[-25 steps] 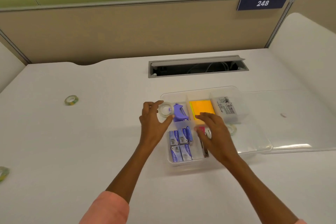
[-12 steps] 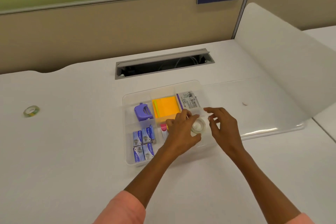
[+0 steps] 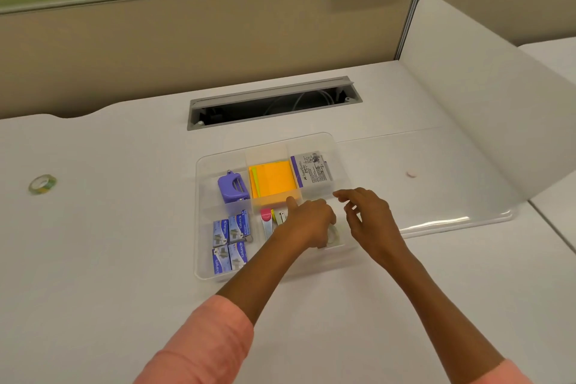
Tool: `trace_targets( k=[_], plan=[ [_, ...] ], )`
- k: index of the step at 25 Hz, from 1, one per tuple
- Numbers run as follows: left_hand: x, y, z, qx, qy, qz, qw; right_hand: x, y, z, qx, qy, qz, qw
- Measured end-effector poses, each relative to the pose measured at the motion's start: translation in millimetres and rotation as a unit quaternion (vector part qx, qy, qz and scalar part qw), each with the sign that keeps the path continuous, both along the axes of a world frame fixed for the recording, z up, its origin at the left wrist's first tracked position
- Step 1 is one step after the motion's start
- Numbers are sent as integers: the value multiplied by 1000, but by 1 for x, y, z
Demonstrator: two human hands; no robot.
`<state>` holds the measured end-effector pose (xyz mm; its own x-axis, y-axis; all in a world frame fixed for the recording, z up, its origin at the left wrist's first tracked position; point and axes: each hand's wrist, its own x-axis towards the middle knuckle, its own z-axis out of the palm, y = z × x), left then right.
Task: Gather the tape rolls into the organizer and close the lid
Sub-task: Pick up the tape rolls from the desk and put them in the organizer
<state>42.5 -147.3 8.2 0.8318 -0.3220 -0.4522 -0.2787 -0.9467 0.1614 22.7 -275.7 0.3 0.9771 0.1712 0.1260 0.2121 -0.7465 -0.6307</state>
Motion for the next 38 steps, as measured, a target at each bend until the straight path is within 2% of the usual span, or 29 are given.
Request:
trace_targets(
  k=[6,10,14,17,21,27,30,33,38],
  plan=[
    [-4,-3,2,10,-6,21,1000,1,3,-3,-44,41,12,998],
    [-7,1,8,-14,-2,20,1000,0,9,-6,-111,57,33,992],
    [-15,19,18,-131,-1,50,990,0,13,-15,-240,25,66,968],
    [-23,39,26,-232,-35,126,964,-1,17,-17,-255,19,70,964],
    [-32,62,27,-262,-93,156,948,-2,17,-16,-266,11,62,962],
    [-42,82,22,-260,-142,183,937,-4,16,-10,-264,19,61,962],
    [-48,105,26,-274,-168,214,923,-3,30,5,-211,17,48,976],
    [-53,137,30,-282,-182,259,906,3,68,22,-134,-22,87,987],
    [-71,209,30,-249,-234,324,882,13,169,31,-57,-60,190,978]
  ],
)
